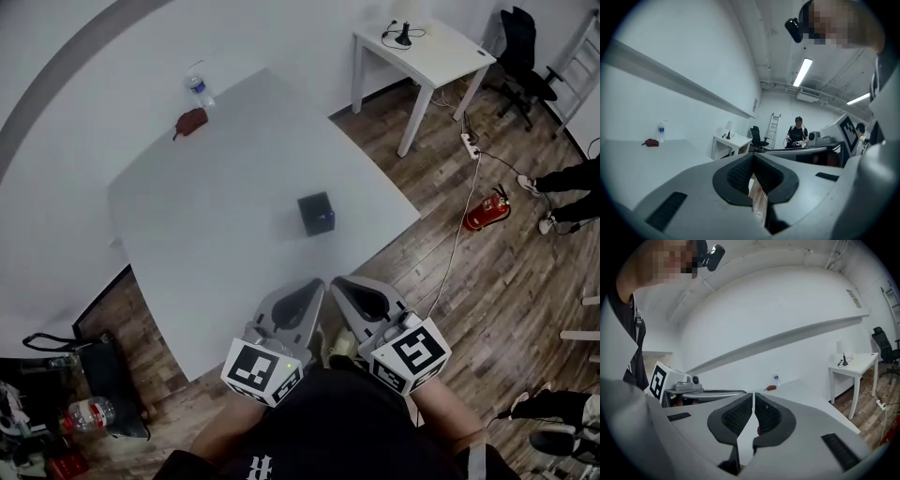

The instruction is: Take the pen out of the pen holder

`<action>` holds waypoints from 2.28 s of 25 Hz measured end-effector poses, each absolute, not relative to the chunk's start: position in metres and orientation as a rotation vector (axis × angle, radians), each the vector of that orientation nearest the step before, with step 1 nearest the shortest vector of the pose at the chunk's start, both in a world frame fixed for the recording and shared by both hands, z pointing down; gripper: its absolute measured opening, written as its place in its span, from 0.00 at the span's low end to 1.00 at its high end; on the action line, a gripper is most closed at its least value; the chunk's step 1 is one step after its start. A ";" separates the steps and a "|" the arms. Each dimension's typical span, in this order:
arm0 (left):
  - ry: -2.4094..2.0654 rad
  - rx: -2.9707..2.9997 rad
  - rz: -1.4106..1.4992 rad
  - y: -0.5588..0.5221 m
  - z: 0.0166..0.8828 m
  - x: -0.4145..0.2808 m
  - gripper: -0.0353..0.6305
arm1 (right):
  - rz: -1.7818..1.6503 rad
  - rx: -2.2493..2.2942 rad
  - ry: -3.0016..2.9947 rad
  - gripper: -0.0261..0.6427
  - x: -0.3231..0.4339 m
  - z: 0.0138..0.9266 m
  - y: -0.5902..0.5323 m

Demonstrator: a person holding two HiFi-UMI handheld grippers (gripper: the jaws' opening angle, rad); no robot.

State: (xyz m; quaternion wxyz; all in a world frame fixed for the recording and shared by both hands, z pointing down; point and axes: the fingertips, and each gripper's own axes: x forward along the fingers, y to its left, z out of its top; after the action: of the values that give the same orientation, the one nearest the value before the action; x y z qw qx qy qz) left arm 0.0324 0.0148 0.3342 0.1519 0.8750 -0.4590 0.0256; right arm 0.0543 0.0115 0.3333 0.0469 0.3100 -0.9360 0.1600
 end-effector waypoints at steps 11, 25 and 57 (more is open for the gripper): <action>-1.238 2.532 0.090 -0.060 0.363 0.004 0.06 | 0.550 1.043 -2.618 0.06 0.041 0.414 -0.088; -1.191 2.398 0.153 -0.113 0.410 -0.019 0.06 | 0.625 0.936 -2.238 0.17 0.047 0.563 -0.156; -1.199 2.428 0.134 -0.101 0.407 -0.020 0.06 | 0.552 0.940 -2.222 0.14 0.047 0.528 -0.151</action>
State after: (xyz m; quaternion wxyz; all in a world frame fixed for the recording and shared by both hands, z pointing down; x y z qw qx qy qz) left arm -0.0196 -0.1011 0.4069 0.2136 0.8748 -0.4321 0.0483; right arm 0.0469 -0.1510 0.5279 0.3272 0.3588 -0.8484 0.2106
